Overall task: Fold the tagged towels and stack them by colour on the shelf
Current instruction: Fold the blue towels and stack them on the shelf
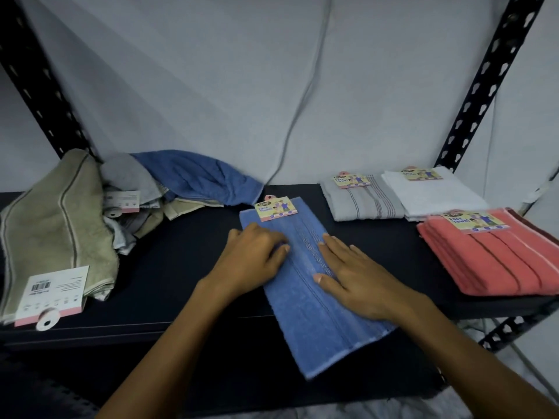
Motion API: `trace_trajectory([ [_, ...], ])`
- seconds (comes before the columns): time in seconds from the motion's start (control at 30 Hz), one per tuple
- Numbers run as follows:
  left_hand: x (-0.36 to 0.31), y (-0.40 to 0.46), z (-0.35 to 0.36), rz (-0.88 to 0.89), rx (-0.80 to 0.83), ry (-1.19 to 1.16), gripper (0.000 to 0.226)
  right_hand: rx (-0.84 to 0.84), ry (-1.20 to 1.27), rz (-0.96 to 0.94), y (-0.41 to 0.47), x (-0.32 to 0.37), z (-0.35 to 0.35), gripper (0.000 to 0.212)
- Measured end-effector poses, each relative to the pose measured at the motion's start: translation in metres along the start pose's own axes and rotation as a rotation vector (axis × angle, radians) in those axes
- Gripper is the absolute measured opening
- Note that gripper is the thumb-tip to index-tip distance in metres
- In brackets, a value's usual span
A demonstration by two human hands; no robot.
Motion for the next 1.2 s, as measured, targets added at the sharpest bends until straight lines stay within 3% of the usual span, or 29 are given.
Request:
trace_trajectory([
  [0.1,-0.008,0.021,-0.002,0.136,-0.059,-0.063,0.036,0.058,-0.063,-0.156,-0.007,0.001,-0.004,0.083],
  [0.2,-0.013,0.035,0.017,0.219,0.092,-0.050,0.056,0.090,-0.120,-0.291,-0.009,0.003,-0.007,0.071],
  [0.3,-0.005,0.032,0.034,0.190,0.217,-0.008,0.055,0.062,-0.188,-0.364,-0.007,0.000,-0.011,0.070],
  [0.4,0.010,0.024,0.026,0.134,0.134,0.037,0.048,0.035,-0.222,-0.305,-0.001,-0.016,-0.018,0.067],
  [0.53,0.028,0.010,0.012,-0.012,0.039,0.082,0.036,-0.017,-0.140,-0.088,0.011,-0.040,-0.033,0.066],
  [0.7,0.038,0.007,0.000,-0.084,-0.022,0.160,0.024,-0.169,-0.075,-0.034,0.020,-0.035,-0.049,0.037],
  [0.97,0.042,0.007,-0.007,-0.044,-0.075,-0.048,0.010,-0.451,-0.085,0.046,0.026,-0.027,-0.061,0.015],
  [1.2,0.063,0.014,0.001,-0.075,-0.013,-0.188,0.019,-0.560,-0.105,0.025,0.021,-0.035,-0.043,0.007],
])
Point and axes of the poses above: each hand's wrist, its own y-axis towards the middle knuckle, its own z-axis out of the palm, x = y × z, the point moved 8 cm from there along y, towards the middle knuckle, and after that the axes turned 1 degree about x, right-handed, at the moved point
